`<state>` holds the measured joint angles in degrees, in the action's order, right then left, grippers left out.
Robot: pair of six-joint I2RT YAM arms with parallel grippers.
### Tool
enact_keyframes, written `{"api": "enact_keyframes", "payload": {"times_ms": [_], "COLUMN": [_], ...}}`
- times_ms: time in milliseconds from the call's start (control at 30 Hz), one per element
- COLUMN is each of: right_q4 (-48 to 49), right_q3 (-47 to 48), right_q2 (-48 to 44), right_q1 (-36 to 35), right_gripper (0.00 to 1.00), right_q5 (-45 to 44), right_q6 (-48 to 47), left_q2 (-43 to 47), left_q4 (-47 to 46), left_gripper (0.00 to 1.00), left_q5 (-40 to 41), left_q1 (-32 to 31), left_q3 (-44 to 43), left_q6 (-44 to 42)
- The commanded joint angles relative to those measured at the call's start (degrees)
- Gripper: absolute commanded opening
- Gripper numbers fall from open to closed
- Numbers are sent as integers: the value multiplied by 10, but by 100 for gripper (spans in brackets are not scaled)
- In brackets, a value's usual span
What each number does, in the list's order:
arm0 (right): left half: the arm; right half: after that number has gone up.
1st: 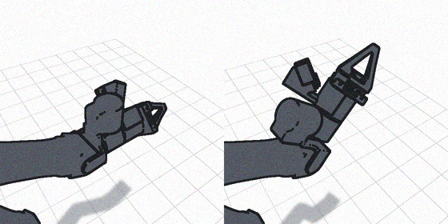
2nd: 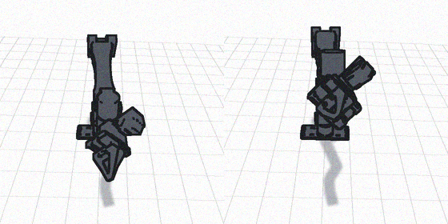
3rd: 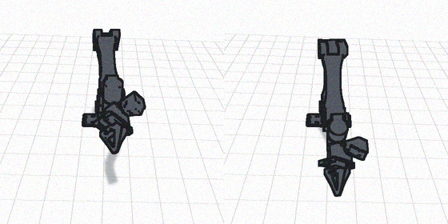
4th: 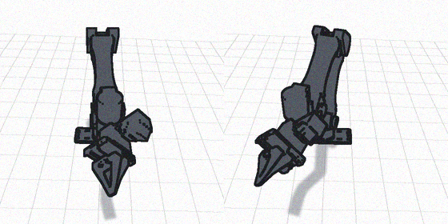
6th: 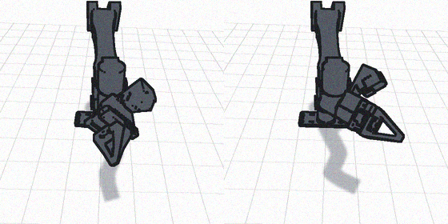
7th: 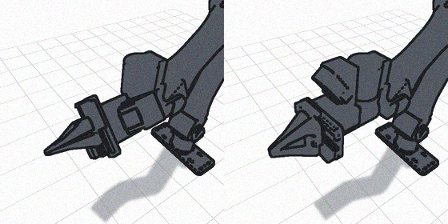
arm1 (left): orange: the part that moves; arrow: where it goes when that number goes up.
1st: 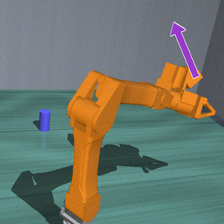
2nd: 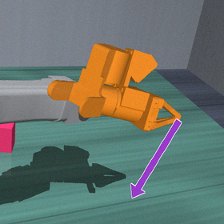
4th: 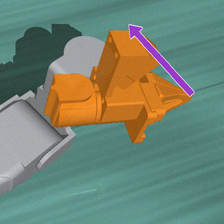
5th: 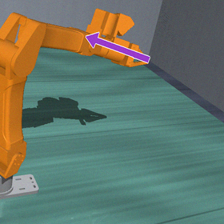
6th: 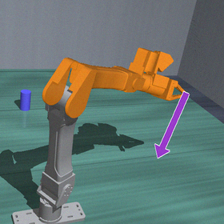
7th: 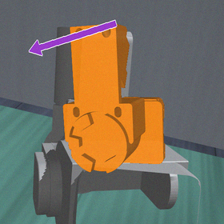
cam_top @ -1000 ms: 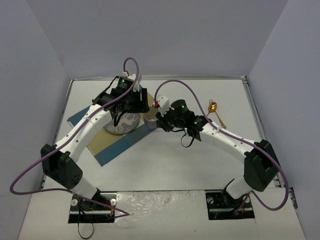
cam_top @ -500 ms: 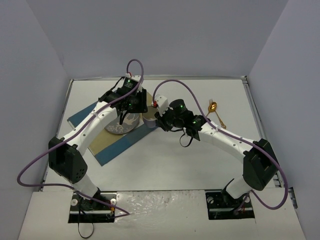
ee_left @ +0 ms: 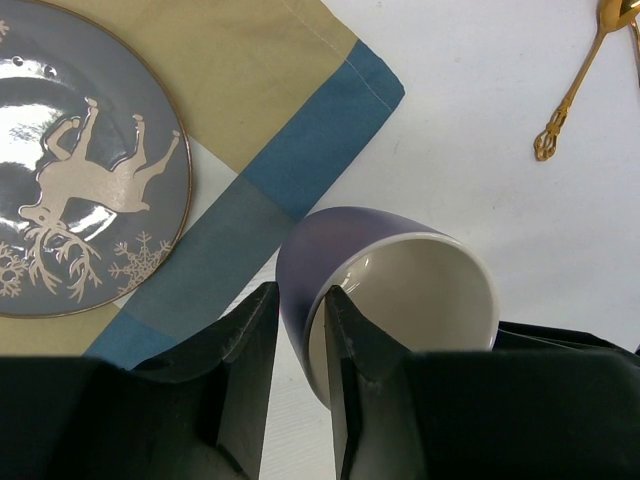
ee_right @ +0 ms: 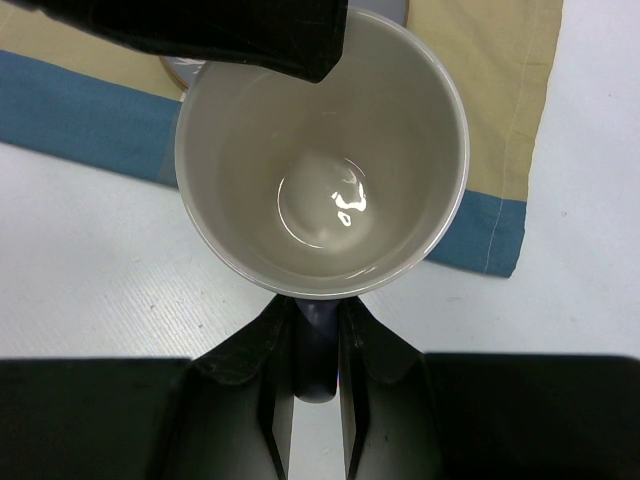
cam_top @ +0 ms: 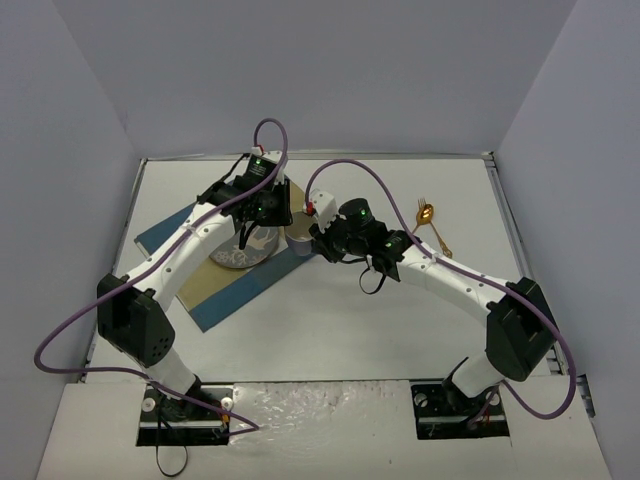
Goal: Set the dinner table for one person
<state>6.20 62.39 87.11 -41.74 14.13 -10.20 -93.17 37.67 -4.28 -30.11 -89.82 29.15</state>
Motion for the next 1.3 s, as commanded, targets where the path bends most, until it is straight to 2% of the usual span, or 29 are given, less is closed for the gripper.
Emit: {"api": "enact_keyframes", "payload": {"times_ms": [0,200,267,333,367,600,633,767,867,900,1100,1267], "right_q4": [85,88,88,88,89,91,91,91,91,90,80,53], "right_q3": [34,32,32,31,30,24,23,22,19,19,14,6], "right_q2": [-14,-15,-16,-17,-17,-20,-20,-21,-21,-21,-36,-88], "right_q1": [-5,-5,-5,-5,-5,-5,-5,-5,-5,-4,-3,2], "right_gripper": [0,0,0,0,0,0,5,35,52,61,81,95], "right_q5": [-3,-2,-2,0,0,-2,-2,0,3,3,-4,-31], "right_q6": [-5,-4,-5,-5,-5,-4,-4,-4,-3,-2,-2,0], "left_q2": [12,9,9,9,10,19,20,25,29,29,21,-2], "left_q4": [-15,-16,-16,-13,-13,-16,-17,-19,-16,-14,-3,4], "left_gripper": [17,16,11,2,1,0,0,0,0,0,0,0], "left_q5": [0,-13,-12,-7,-5,13,15,28,37,38,78,102], "left_q1": [-3,-4,-4,-3,-3,-4,-4,-3,-4,-4,-1,10], "left_q3": [-16,-14,-13,-13,-13,-16,-17,-19,-25,-26,-54,-91], "left_q6": [-1,0,-1,-1,-3,-8,-9,-16,-18,-18,-35,-54]}}
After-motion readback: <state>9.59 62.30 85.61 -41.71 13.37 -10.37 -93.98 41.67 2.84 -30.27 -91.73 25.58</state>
